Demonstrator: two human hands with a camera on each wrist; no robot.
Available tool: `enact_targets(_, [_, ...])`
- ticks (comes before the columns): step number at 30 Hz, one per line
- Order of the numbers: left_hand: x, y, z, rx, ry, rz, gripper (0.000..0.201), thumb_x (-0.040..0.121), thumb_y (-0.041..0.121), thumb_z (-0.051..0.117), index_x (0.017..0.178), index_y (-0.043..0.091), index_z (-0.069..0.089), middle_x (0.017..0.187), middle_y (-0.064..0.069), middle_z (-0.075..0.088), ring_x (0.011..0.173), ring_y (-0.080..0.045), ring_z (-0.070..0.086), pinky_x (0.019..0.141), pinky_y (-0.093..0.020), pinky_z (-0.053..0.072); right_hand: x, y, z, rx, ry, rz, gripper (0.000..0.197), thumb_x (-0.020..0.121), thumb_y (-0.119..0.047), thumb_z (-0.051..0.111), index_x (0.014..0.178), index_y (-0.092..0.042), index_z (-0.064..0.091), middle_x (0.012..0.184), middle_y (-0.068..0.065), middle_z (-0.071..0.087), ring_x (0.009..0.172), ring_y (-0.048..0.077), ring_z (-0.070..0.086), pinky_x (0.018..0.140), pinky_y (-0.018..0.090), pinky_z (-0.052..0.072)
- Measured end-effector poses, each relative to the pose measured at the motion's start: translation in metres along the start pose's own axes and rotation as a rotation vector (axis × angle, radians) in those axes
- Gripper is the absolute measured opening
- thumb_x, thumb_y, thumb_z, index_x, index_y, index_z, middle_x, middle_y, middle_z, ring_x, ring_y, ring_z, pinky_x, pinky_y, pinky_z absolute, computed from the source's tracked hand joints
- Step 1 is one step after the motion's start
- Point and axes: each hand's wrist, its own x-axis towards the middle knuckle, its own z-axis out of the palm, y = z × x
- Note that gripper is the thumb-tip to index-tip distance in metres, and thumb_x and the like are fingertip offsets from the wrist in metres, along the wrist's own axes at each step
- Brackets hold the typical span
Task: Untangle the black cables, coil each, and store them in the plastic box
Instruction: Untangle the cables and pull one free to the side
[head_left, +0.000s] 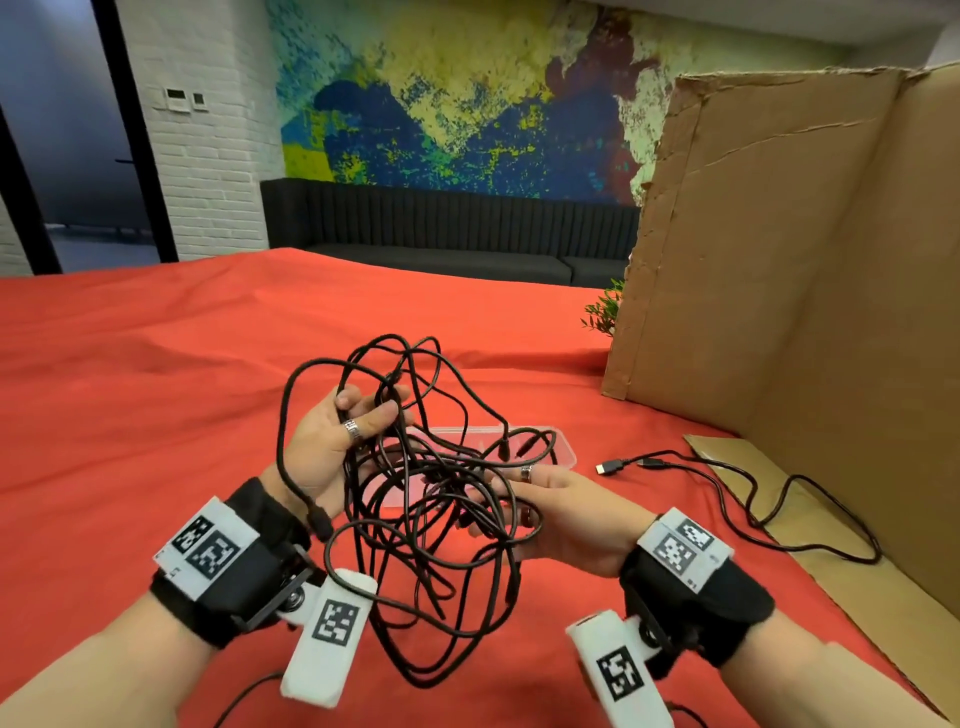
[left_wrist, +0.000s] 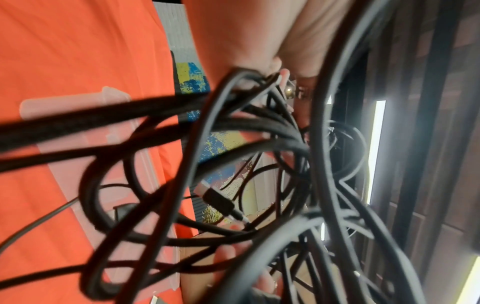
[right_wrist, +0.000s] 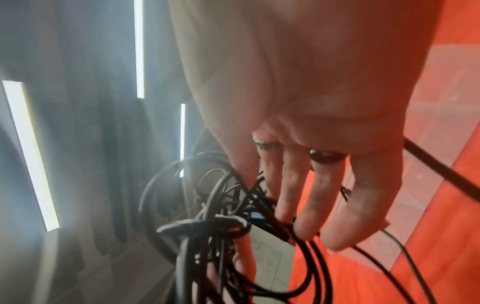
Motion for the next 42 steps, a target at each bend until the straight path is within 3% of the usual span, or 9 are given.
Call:
enact_targets(6, [0.001, -0.004, 0.001, 0.038, -0.002, 0.022, 0.066, 0.037, 0.02, 0.089, 0.069, 0.022, 0.031, 0.066, 0.005, 0.062, 0.056, -0.007, 0.066, 0.044, -0.021, 0.052, 0.0, -0.005, 0.011, 0.085, 0.067, -0.17, 0.019, 0.088, -0.004, 0.054, 0.086, -0.02, 0.064, 0.081, -0.008, 0.068, 0.069, 0.002, 0.063, 0.057, 0.023, 0.053])
enact_targets(13, [-0.005, 0.004, -0.005, 0.244, -0.058, 0.066, 0.084, 0.024, 0.038, 0.094, 0.077, 0.016, 0.034, 0.071, -0.003, 0.069, 0.063, -0.012, 0.067, 0.051, -0.02, 0.052, 0.006, -0.01, 0.0, 0.036, 0.227, -0.255, 0.015, 0.094, -0.015, 0.048, 0.094, -0.009, 0.061, 0.093, 0.003, 0.069, 0.083, 0.011, 0.067, 0.067, 0.024, 0.055])
enact_targets(19, [-0.004, 0.013, -0.023, 0.303, -0.216, -0.033, 0.071, 0.043, 0.031, 0.093, 0.076, 0.017, 0.032, 0.099, -0.008, 0.069, 0.085, -0.021, 0.069, 0.056, -0.023, 0.052, 0.008, -0.014, -0.015, 0.003, 0.367, -0.338, 0.014, 0.096, -0.016, 0.044, 0.097, -0.009, 0.056, 0.082, 0.001, 0.071, 0.08, 0.01, 0.067, 0.077, 0.028, 0.052])
enact_targets(23, [-0.004, 0.02, -0.031, 0.29, -0.21, -0.106, 0.048, 0.045, 0.02, 0.091, 0.072, 0.019, 0.051, 0.104, -0.004, 0.069, 0.077, -0.014, 0.067, 0.054, -0.024, 0.051, 0.003, -0.025, -0.024, -0.171, 0.475, -0.369, 0.015, 0.097, -0.012, 0.044, 0.091, -0.009, 0.058, 0.074, 0.001, 0.069, 0.062, 0.007, 0.067, 0.055, 0.011, 0.043])
enact_targets(28, [0.003, 0.024, -0.04, 0.399, 0.003, -0.141, 0.03, 0.081, -0.017, 0.044, 0.083, 0.012, 0.052, 0.091, -0.006, 0.068, 0.056, -0.008, 0.063, 0.044, -0.019, 0.045, -0.008, -0.041, -0.049, -0.292, 0.657, -0.292, 0.019, 0.095, -0.018, 0.049, 0.081, -0.018, 0.061, 0.068, 0.0, 0.062, 0.056, 0.007, 0.064, 0.048, 0.018, 0.032])
enact_targets(33, [0.01, 0.027, -0.047, 0.587, 0.083, -0.073, 0.015, 0.086, -0.005, 0.053, 0.082, 0.01, 0.056, 0.078, -0.003, 0.063, 0.055, -0.006, 0.058, 0.047, -0.014, 0.044, -0.016, -0.047, -0.067, 0.06, 0.605, -0.284, 0.021, 0.1, -0.024, 0.039, 0.086, -0.017, 0.054, 0.055, -0.003, 0.04, 0.044, 0.007, 0.054, 0.056, 0.028, 0.053])
enact_targets(35, [0.01, 0.027, -0.05, 0.686, 0.074, -0.056, 0.01, 0.088, 0.005, 0.055, 0.08, 0.012, 0.057, 0.067, 0.005, 0.063, 0.055, -0.005, 0.053, 0.046, -0.014, 0.039, -0.018, -0.048, -0.076, -0.012, 0.696, -0.333, 0.022, 0.1, -0.023, 0.038, 0.086, -0.017, 0.055, 0.057, -0.002, 0.031, 0.035, 0.002, 0.037, 0.046, 0.018, 0.048])
enact_targets(38, [0.01, 0.028, -0.059, 0.865, 0.094, -0.064, 0.007, 0.087, 0.017, 0.061, 0.08, 0.014, 0.06, 0.056, 0.01, 0.06, 0.048, -0.001, 0.044, 0.043, -0.018, 0.027, -0.023, -0.047, -0.091, -0.718, 1.001, -0.368, 0.016, 0.097, -0.022, 0.047, 0.094, -0.022, 0.062, 0.075, -0.004, 0.058, 0.07, 0.003, 0.058, 0.067, 0.018, 0.042])
enact_targets(42, [0.01, 0.029, -0.064, 0.974, 0.124, -0.065, 0.006, 0.081, 0.014, 0.069, 0.08, 0.015, 0.063, 0.06, 0.006, 0.05, 0.054, -0.007, 0.04, 0.043, -0.015, 0.028, -0.028, -0.041, -0.104, -0.934, 1.098, -0.181, 0.018, 0.094, -0.035, 0.049, 0.1, -0.031, 0.065, 0.093, 0.001, 0.065, 0.105, 0.026, 0.056, 0.088, 0.035, 0.04])
